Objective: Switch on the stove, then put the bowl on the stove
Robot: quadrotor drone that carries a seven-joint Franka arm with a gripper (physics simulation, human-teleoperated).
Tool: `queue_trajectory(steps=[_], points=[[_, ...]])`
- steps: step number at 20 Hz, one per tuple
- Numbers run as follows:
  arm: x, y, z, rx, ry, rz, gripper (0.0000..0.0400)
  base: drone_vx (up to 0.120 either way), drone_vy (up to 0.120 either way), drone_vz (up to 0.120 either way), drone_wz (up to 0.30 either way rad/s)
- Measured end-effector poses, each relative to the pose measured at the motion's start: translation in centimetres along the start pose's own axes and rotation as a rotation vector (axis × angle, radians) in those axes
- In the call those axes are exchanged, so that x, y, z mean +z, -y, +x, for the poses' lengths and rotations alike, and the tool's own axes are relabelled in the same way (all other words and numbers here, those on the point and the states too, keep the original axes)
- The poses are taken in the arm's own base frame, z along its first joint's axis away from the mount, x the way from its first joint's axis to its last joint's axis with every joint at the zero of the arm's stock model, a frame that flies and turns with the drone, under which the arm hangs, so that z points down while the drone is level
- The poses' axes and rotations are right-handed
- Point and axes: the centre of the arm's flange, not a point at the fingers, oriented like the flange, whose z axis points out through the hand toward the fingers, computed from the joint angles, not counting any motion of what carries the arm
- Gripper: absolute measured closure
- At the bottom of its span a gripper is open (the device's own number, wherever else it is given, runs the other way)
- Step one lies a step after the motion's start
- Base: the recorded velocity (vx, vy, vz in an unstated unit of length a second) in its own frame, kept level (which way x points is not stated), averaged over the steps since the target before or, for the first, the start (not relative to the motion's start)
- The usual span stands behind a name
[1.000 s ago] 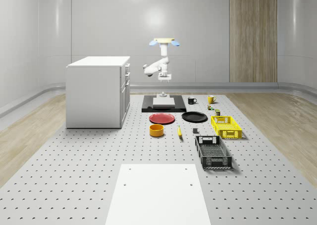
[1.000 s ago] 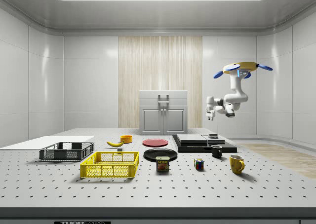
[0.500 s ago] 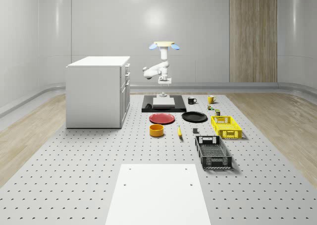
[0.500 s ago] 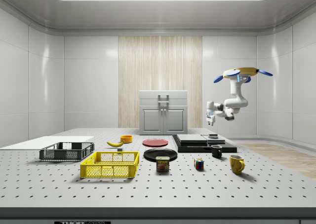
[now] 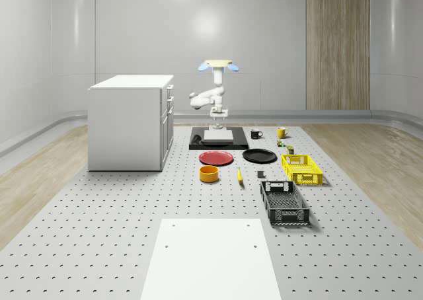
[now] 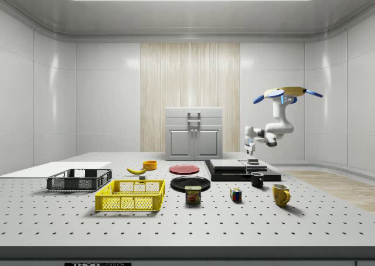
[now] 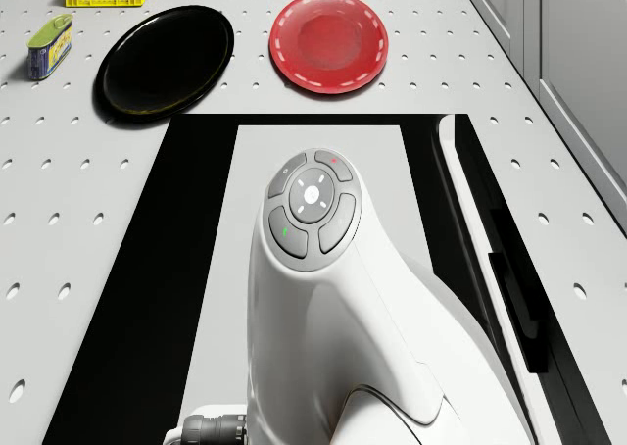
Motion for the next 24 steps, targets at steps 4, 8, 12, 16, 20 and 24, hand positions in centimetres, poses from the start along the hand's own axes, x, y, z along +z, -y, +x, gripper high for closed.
queue_trajectory(steps=[4,8,12,16,20,24], points=[[0.0,0.0,0.0,0.000,0.000,0.000,0.0000,0.000,0.000,-0.100,0.000],[0.6,0.0,0.0,0.000,0.000,0.000,0.0000,0.000,0.000,0.000,0.000],[1.8,0.0,0.0,0.000,0.000,0.000,0.0000,0.000,0.000,0.000,0.000],[2.5,-0.1,0.1,0.000,0.000,0.000,0.0000,0.000,0.000,0.000,0.000],[3.0,-0.4,0.4,0.000,0.000,0.000,0.0000,0.000,0.000,0.000,0.000],[3.8,-0.5,0.5,0.001,0.000,0.000,0.0000,0.000,0.000,0.000,0.000]])
